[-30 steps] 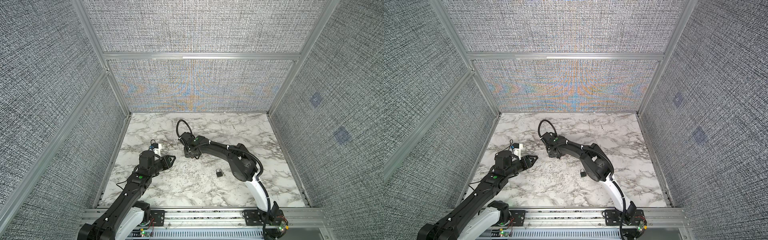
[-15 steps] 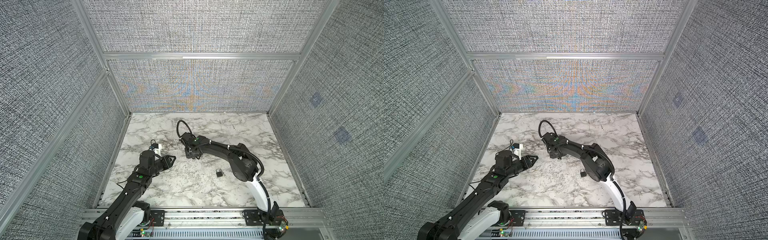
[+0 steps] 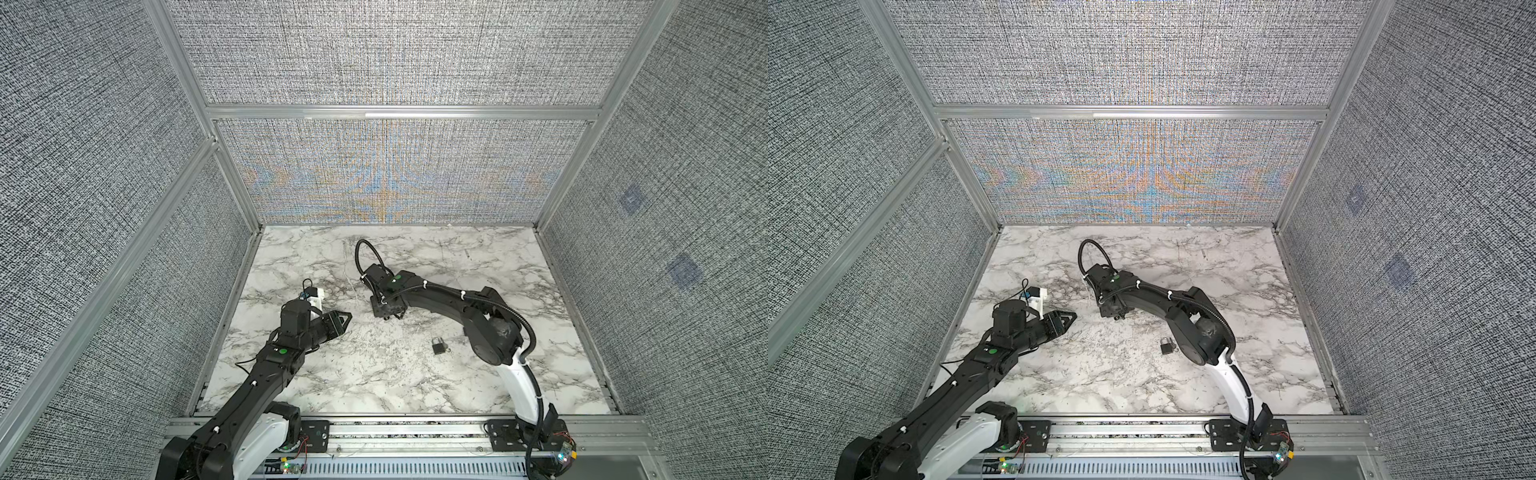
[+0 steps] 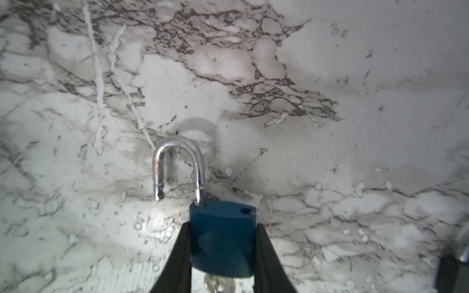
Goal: Lock with the key
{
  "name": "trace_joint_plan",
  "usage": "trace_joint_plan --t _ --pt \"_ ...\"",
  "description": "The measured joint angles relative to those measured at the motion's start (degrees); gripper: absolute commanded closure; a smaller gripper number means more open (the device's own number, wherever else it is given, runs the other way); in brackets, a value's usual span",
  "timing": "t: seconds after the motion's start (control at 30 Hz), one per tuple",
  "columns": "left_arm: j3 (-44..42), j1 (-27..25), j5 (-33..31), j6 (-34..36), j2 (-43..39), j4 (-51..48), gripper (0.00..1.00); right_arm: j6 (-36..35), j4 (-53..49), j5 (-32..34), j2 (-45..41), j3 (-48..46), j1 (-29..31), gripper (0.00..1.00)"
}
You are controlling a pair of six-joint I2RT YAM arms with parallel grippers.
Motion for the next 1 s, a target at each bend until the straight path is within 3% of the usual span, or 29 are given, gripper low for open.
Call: trace_joint_plan --t 0.3,0.57,1.0 --pt "0.5 0.0 0.2 -0.1 4.0 2.2 0.60 -1.3 3.0 -3.3 -10.4 -8.4 0.3 0.81" --pt "0.5 0.0 6.3 -0.6 11.4 12.1 0.60 -2.7 4.2 -7.4 -18.3 -14.8 2.3 0.81" --pt "1.2 -0.7 12.4 -0.7 16.3 21.6 0.60 -2.7 5.0 -10.1 -22.1 -18.2 3.9 0.81"
